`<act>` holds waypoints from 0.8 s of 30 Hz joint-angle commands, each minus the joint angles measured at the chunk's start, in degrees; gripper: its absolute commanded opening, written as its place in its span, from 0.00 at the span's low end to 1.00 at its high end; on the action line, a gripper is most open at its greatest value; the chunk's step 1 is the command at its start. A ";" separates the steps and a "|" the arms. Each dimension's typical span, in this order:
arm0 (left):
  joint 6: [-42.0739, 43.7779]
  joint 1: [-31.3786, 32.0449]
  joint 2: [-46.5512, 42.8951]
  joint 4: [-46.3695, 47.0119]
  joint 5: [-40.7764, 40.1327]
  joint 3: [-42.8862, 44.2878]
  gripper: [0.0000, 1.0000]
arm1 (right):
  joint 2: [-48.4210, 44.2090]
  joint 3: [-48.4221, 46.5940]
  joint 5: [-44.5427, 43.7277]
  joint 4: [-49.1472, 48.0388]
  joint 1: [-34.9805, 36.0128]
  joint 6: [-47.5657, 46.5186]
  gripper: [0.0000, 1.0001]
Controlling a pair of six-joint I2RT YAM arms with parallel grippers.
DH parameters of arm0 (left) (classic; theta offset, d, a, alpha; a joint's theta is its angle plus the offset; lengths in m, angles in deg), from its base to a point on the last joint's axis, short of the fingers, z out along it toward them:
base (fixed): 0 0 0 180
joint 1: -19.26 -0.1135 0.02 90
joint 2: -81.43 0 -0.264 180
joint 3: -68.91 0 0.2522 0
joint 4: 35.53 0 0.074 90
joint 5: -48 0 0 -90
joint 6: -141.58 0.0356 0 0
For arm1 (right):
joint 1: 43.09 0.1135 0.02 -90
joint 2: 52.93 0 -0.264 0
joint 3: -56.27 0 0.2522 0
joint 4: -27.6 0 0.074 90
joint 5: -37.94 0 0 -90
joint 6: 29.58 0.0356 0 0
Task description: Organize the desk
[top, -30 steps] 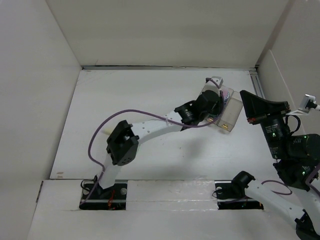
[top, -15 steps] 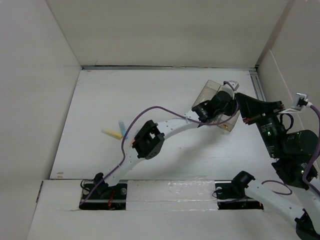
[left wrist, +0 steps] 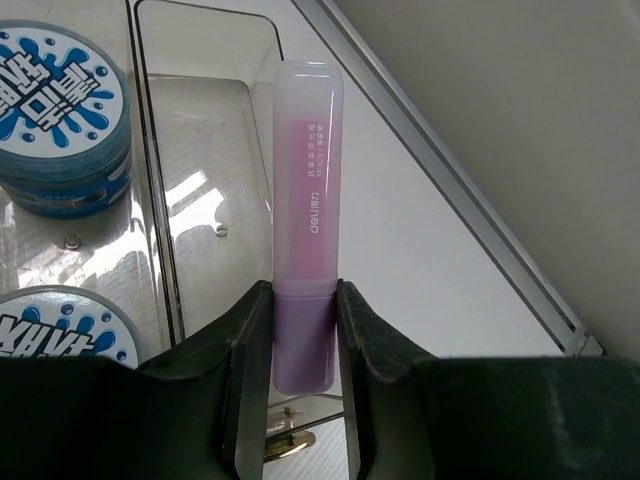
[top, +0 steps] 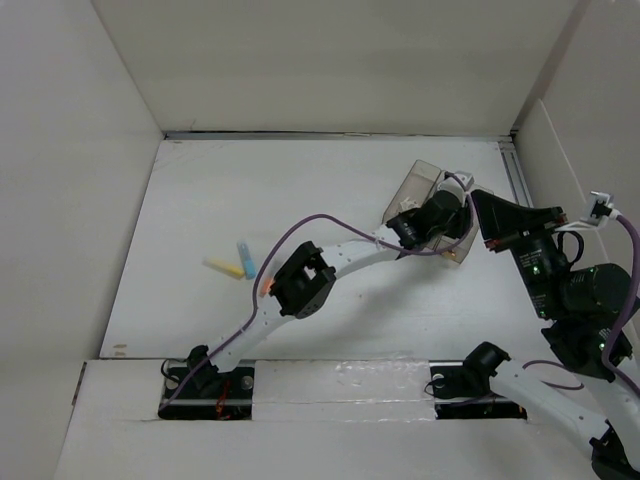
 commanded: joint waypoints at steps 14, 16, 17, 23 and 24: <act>4.98 0.15 -11.14 5.08 -3.22 -6.20 0.53 | -2.25 1.28 -0.79 -0.20 0.39 -0.30 0.09; 6.30 0.15 -20.35 8.32 -5.42 -15.82 0.50 | -2.60 1.45 -0.88 0.23 0.39 -0.48 0.09; 7.01 -0.37 -23.87 9.65 -7.95 -20.59 0.50 | -2.78 1.71 -1.05 0.32 0.39 -0.74 0.08; 3.52 -4.23 -59.69 15.91 -17.19 -66.34 0.44 | -2.87 8.02 1.92 -1.26 0.39 0.83 0.00; 3.50 -4.94 -62.72 15.90 -18.08 -66.43 0.44 | -2.43 9.18 2.98 -1.87 0.39 1.27 0.00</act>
